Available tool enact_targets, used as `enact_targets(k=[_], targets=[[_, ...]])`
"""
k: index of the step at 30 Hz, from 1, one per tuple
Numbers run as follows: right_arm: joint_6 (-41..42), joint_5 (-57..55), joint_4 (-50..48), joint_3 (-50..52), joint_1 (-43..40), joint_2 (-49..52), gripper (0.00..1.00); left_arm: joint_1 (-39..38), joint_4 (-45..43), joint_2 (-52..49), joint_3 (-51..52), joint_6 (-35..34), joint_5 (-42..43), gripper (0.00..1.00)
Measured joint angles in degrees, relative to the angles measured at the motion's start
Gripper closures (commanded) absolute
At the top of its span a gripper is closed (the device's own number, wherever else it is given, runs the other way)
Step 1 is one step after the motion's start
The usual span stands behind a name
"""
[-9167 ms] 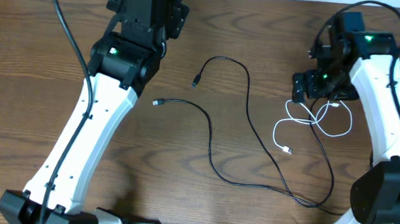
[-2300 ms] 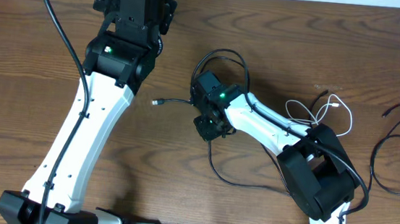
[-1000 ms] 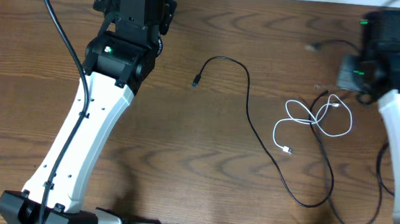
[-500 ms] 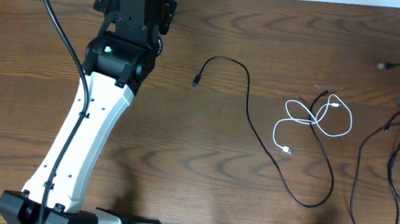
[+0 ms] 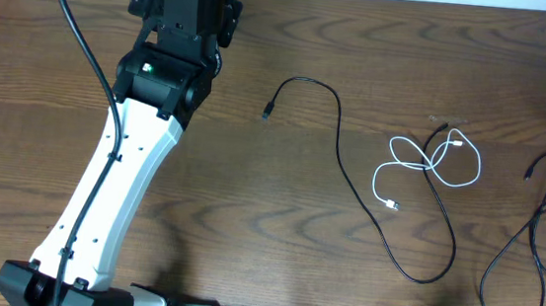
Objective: Untangle cables
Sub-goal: 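Bring the right gripper back down over the white cable at center-right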
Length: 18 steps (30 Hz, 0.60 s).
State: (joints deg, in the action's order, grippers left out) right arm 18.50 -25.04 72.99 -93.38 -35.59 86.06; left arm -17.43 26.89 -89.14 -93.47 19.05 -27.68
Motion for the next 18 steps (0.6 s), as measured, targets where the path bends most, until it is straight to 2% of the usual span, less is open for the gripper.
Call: enact_targets(k=[3, 4, 11, 16, 18], targets=[[0.5, 0.8, 0.2, 0.0, -0.6, 2.0, 0.26, 0.0, 0.2, 0.0, 0.0, 0.0, 0.8, 0.02], [0.5, 1.0, 0.3, 0.0, -0.6, 2.9, 0.1, 0.0, 0.3, 0.0, 0.0, 0.0, 0.8, 0.02], [0.6, 3.0, 0.9, 0.0, -0.5, 6.8, 0.06, 0.0, 0.3, 0.0, 0.0, 0.0, 1.3, 0.02], [-2.2, 8.2, -1.0, 0.0, 1.2, 6.7, 0.15, 0.0, 0.4, 0.0, 0.0, 0.0, 1.7, 0.02], [-4.0, 11.5, -1.9, 0.0, 3.0, 6.6, 0.15, 0.0, 0.4, 0.0, 0.0, 0.0, 1.7, 0.02]])
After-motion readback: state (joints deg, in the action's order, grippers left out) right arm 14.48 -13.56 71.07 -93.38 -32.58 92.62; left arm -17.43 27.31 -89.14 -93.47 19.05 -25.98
